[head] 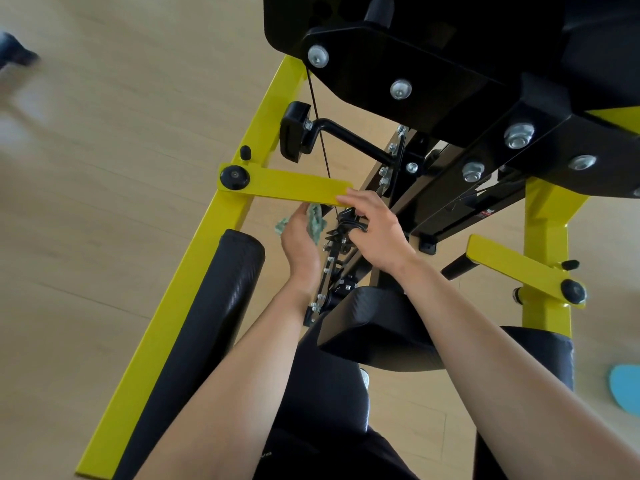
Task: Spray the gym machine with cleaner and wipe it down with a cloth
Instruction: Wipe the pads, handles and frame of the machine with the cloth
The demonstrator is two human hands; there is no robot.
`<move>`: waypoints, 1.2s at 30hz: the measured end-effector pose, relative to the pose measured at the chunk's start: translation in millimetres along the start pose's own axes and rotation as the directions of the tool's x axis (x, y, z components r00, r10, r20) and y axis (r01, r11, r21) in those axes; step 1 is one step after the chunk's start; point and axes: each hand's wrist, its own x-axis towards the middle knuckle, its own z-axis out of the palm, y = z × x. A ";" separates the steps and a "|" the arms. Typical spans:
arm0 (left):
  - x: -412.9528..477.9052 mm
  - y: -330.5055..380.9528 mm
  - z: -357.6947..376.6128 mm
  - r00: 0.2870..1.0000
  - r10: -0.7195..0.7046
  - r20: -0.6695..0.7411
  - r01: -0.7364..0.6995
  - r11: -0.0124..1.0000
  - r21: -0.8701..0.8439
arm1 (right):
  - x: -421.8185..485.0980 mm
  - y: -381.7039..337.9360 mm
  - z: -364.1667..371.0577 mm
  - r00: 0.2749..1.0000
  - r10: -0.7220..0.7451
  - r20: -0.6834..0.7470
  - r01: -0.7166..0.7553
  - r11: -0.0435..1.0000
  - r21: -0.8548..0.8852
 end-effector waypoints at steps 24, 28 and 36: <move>-7.8 10.7 19.1 0.776 -0.515 0.365 0.601 0.426 -0.676 | 2.2 2.0 0.0 1.000 0.004 -0.001 -0.004 1.000 0.010; -0.3 7.1 7.3 0.795 -0.552 0.251 0.546 0.473 -0.691 | 1.3 2.1 -1.2 1.000 -0.003 0.020 0.003 1.000 -0.009; 10.3 -10.5 -9.7 0.803 -0.575 0.154 0.526 0.564 -0.637 | -0.2 -4.7 -3.1 0.999 0.017 0.031 -0.015 0.998 -0.059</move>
